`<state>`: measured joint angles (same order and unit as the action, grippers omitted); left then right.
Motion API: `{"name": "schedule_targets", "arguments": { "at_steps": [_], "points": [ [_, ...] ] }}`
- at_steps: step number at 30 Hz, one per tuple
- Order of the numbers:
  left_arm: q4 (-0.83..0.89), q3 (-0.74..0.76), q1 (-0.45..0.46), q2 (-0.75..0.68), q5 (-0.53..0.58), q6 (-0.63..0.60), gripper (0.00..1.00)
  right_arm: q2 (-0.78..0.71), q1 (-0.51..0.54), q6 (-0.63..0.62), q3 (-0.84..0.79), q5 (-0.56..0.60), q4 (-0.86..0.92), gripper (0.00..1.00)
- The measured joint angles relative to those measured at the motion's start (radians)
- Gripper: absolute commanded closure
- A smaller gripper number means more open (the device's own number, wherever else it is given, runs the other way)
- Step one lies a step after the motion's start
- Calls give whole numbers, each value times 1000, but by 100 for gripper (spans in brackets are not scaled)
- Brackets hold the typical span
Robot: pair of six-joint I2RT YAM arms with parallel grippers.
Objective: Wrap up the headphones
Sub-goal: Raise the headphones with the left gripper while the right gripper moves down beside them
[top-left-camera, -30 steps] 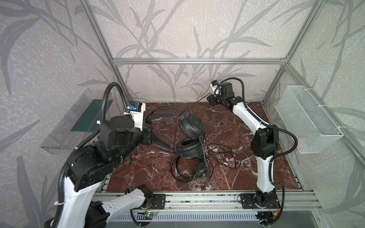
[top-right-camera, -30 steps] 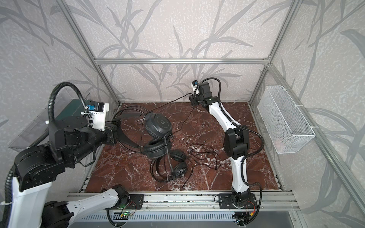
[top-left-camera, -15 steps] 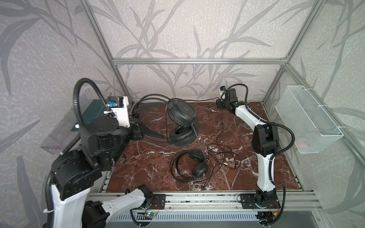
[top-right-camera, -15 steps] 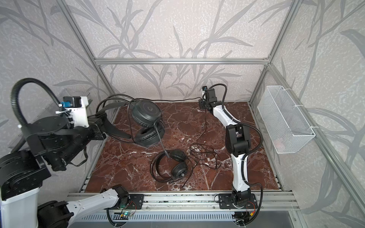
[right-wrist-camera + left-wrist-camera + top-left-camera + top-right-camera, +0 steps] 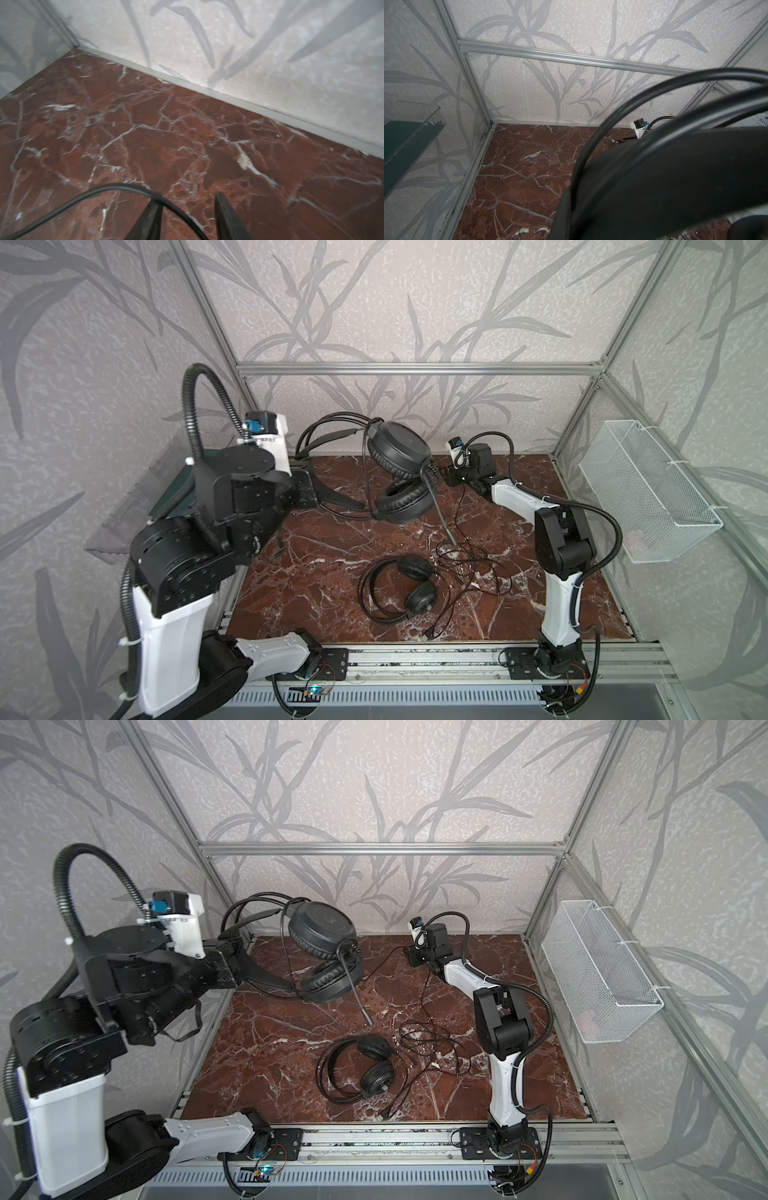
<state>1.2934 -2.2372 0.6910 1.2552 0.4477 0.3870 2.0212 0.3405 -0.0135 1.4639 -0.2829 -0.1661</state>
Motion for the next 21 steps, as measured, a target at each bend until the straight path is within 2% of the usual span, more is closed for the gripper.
{"name": "schedule_targets", "arguments": {
  "at_steps": [3,6,12,16,21],
  "points": [
    [47,-33,0,70,-15,16,100,-86,43,-4,-111,-62,-123,45],
    [93,-43,0,109,-23,21,100,-170,77,7,-202,-118,-260,37],
    [132,-105,0,160,-35,29,100,-310,111,42,-359,-155,-446,36],
    [131,-147,0,177,-39,34,100,-348,168,73,-443,-162,-555,36],
    [129,-178,-7,192,-39,34,100,-350,219,172,-543,-193,-708,34]
  ]
}}
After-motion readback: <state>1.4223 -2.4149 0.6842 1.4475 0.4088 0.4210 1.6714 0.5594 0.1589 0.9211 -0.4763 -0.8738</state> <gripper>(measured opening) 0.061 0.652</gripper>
